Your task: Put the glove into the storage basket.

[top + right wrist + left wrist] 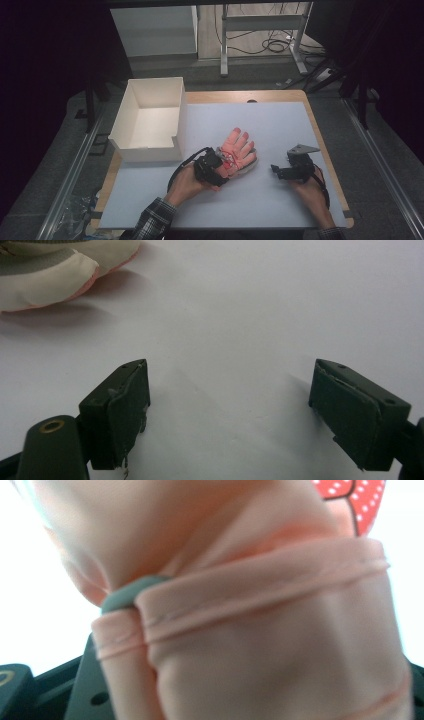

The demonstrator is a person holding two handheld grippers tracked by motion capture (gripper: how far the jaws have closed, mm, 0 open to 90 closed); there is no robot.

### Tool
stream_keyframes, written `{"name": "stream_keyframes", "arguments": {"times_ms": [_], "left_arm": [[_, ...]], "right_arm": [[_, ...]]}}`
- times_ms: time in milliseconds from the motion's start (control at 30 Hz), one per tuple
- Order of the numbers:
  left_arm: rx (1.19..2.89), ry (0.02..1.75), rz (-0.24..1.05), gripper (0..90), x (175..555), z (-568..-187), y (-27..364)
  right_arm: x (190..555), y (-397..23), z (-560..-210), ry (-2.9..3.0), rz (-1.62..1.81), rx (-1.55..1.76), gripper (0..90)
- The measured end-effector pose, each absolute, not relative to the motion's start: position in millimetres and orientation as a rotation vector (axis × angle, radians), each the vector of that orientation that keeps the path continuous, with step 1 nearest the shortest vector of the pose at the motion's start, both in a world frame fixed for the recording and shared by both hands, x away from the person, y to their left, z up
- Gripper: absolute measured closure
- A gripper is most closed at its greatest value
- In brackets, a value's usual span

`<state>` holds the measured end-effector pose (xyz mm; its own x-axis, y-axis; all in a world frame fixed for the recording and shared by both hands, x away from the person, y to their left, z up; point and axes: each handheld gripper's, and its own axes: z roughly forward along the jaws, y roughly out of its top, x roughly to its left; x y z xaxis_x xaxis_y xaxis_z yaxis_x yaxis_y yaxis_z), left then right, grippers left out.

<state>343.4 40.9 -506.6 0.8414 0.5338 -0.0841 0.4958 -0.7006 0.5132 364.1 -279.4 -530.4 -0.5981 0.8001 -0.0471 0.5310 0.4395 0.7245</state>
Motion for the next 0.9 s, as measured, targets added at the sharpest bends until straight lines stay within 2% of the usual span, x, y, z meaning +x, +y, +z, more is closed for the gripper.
{"name": "stream_keyframes", "arguments": {"times_ms": [267,900], "left_arm": [[2.450,0.780,0.105,42.6,347.5,-493.3,44.7],[2.398,0.874,0.260,42.0,381.0,-439.5,44.9]], "right_arm": [[364.0,-279.4,-530.4,2.312,0.962,1.130,16.8],[363.9,-279.3,-530.5,2.312,0.962,1.128,16.8]]}}
